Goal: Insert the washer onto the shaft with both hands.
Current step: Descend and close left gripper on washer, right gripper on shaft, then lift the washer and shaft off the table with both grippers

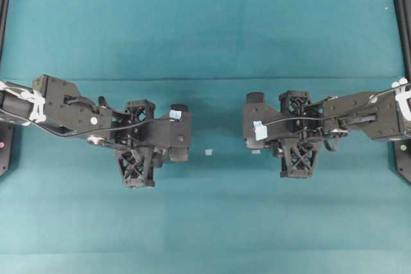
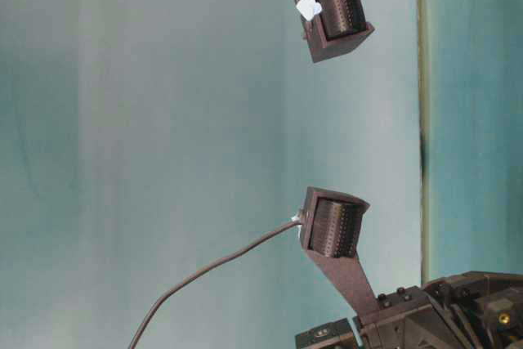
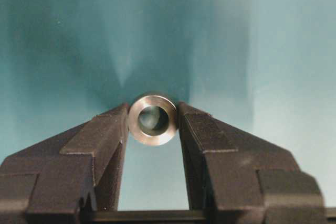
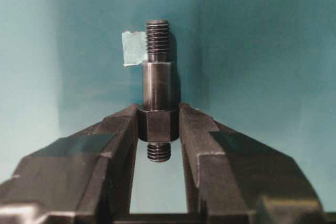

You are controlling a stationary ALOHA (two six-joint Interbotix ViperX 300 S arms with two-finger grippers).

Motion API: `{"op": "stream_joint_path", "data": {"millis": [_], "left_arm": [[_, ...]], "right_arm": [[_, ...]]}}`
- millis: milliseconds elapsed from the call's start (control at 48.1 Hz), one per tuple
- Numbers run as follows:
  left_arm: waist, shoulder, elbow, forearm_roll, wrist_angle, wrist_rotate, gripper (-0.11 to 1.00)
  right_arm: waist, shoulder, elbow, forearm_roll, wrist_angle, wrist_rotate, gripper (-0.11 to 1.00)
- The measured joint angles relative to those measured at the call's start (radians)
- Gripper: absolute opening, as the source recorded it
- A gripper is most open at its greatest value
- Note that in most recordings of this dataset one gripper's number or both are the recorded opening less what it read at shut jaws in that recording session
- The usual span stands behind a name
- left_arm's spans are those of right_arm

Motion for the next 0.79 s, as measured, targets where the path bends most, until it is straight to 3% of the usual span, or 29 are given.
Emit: {"op": "stream_joint_path", "data": {"millis": [790], "left_arm": [[0.0,-0.069,0.018,-0.002,-0.021,-0.002,0.35]], "right_arm": [[-0.006,-0.023,0.003,-0.003,-0.029,-0.026,0.0]]}}
